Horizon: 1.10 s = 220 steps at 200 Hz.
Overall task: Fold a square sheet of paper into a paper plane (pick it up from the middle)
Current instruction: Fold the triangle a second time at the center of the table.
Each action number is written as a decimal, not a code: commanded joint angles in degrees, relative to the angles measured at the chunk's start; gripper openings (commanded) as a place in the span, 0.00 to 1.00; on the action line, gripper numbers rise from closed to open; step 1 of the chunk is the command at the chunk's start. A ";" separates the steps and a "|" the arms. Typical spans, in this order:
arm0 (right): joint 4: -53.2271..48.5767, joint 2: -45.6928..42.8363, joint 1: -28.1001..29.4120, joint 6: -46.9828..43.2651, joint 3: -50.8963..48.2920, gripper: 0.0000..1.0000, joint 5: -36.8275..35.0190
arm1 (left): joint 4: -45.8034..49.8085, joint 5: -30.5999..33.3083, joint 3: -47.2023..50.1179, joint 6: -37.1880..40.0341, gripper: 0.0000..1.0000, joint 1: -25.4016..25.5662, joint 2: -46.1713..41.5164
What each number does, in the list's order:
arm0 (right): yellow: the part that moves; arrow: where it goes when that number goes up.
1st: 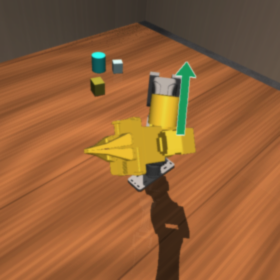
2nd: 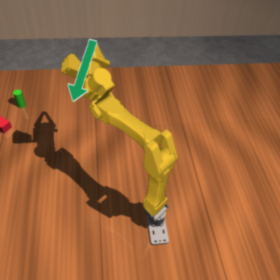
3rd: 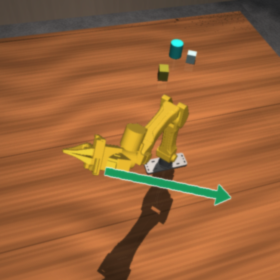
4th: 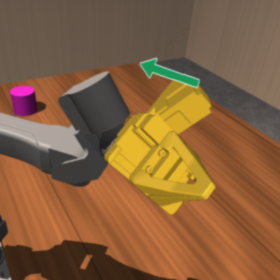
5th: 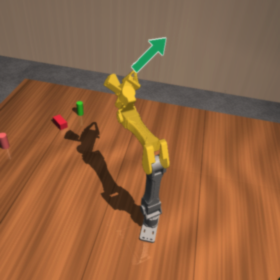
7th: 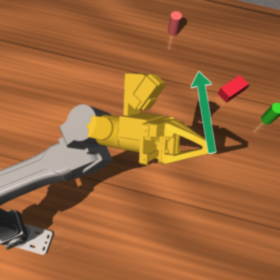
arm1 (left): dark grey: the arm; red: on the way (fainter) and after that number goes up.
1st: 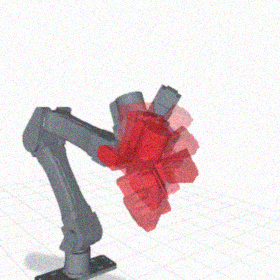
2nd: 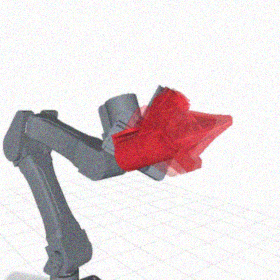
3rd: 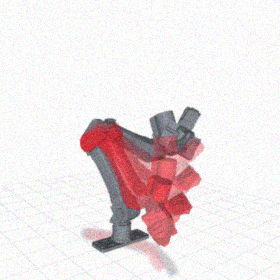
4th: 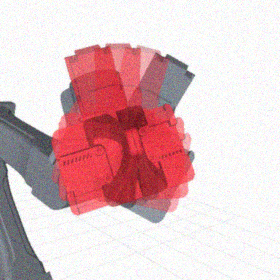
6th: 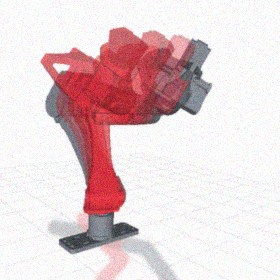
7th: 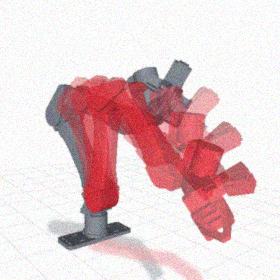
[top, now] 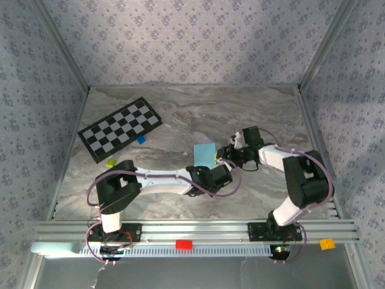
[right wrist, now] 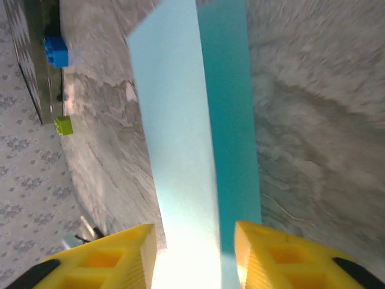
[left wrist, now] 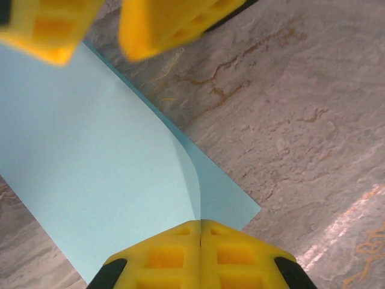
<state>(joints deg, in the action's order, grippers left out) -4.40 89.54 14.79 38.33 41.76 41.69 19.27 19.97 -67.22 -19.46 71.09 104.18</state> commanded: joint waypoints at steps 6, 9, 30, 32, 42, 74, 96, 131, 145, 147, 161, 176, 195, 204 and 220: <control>-6.55 -7.77 -2.78 -1.74 -2.77 0.44 -8.22 | -5.31 -9.43 2.92 -3.96 0.00 -3.22 -5.14; -6.71 -8.55 -3.13 -1.80 -3.13 0.44 -8.59 | -5.78 -10.15 3.15 -4.34 0.00 -3.63 -5.35; -8.41 -13.14 -4.64 -2.77 -4.64 0.41 -9.90 | -7.59 -12.58 4.75 -6.55 0.00 -5.35 -6.46; -8.56 -13.51 -4.67 -3.58 -4.84 0.40 -10.08 | -7.76 -12.71 4.85 -6.68 0.00 -5.50 -6.52; -7.50 -15.31 -4.67 -4.51 -5.85 0.33 -10.13 | -8.53 -13.63 5.76 -7.64 0.00 -6.23 -7.12; -1.30 -21.64 -2.22 -3.85 -11.80 0.23 -11.56 | -13.48 -19.22 9.82 -11.16 0.00 -9.31 -8.92; -0.41 -24.36 0.07 -4.43 -14.25 0.16 -10.72 | -16.19 -21.22 12.35 -12.84 0.00 -10.78 -10.25; -0.62 -19.93 3.48 -3.63 -13.86 0.10 -3.82 | -18.81 -22.59 15.09 -14.60 0.00 -12.44 -11.68; 0.12 -17.94 5.99 -3.22 -13.55 0.07 -4.64 | -18.74 -22.69 15.29 -14.64 0.00 -12.64 -11.72; 0.19 -17.69 6.38 -3.16 -13.50 0.07 -4.88 | -18.70 -22.65 15.35 -14.70 0.00 -12.66 -11.70; 0.53 -16.24 8.77 -2.88 -12.84 0.05 -6.69 | -18.90 -22.69 15.52 -14.93 0.00 -12.84 -11.64; 0.12 -14.86 10.61 -2.74 -12.11 0.04 -9.56 | -19.00 -22.69 15.71 -15.12 0.00 -12.91 -11.66; 0.79 -12.42 11.74 -2.73 -11.39 0.03 -10.09 | -18.96 -22.56 15.87 -15.38 0.00 -12.99 -11.62; 1.85 -11.05 12.29 -2.80 -11.03 0.03 -9.59 | -18.96 -22.52 15.87 -15.43 0.00 -13.04 -11.51; 1.94 -8.14 13.35 -3.26 -9.62 0.03 -8.66 | -18.70 -22.52 15.76 -15.59 0.00 -13.08 -11.20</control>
<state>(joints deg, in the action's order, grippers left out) -3.62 78.24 26.79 35.18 29.41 33.36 1.41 -2.00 -52.01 -34.20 58.48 94.06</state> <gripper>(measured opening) 0.052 0.043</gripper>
